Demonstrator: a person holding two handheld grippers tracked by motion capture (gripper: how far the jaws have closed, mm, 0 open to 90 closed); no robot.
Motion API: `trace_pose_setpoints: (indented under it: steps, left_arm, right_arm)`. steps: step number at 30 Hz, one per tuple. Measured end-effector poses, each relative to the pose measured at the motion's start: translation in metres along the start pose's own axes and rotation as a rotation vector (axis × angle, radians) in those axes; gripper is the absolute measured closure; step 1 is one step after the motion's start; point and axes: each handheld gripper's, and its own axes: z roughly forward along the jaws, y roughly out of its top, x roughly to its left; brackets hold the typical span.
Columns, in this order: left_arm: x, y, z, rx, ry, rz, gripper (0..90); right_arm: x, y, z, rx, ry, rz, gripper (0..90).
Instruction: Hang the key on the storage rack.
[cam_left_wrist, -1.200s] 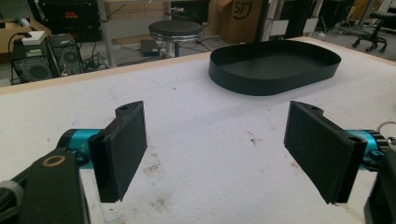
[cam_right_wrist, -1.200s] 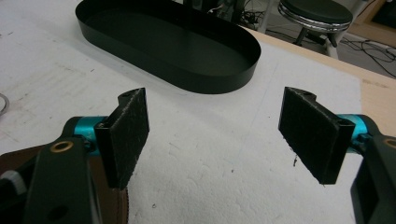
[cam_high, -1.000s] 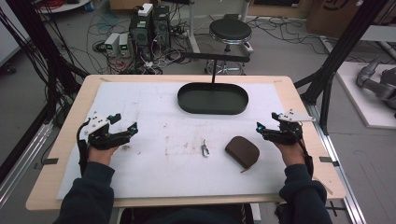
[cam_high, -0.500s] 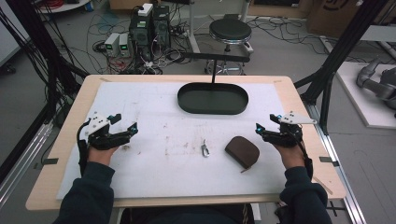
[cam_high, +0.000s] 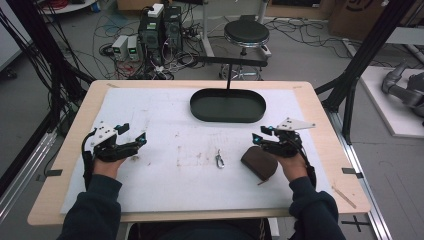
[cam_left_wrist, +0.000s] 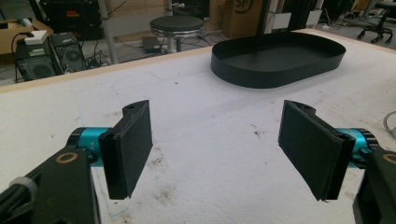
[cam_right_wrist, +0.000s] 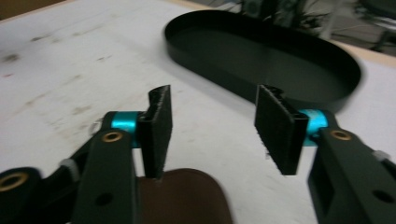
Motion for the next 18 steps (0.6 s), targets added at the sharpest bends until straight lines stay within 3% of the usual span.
trace_pose_setpoints:
  steps: [3,5,9,10,15,18]
  left_arm:
    - [0.0,0.0,0.0,0.007,0.007,0.001,26.3]
    - [0.0,0.0,0.0,0.007,0.005,0.001,26.3]
    - [0.0,-0.001,0.0,0.009,0.009,-0.001,26.3]
    - [0.001,-0.001,-0.001,0.011,0.013,-0.004,26.5]
    - [0.002,-0.001,0.0,0.016,0.02,-0.01,26.8]
    - [0.002,-0.001,0.0,0.017,0.023,-0.008,26.9]
  right_arm:
    - [0.011,0.003,0.008,0.018,0.04,-0.01,61.4]
    - [0.027,0.006,0.019,0.046,0.079,-0.042,64.8]
    - [0.036,0.007,0.029,0.074,0.112,-0.044,66.2]
    - [0.042,0.005,0.038,0.107,0.132,-0.037,68.3]
    - [0.053,0.005,0.051,0.148,0.148,-0.043,72.4]
    - [0.06,0.006,0.06,0.172,0.157,-0.048,70.4]
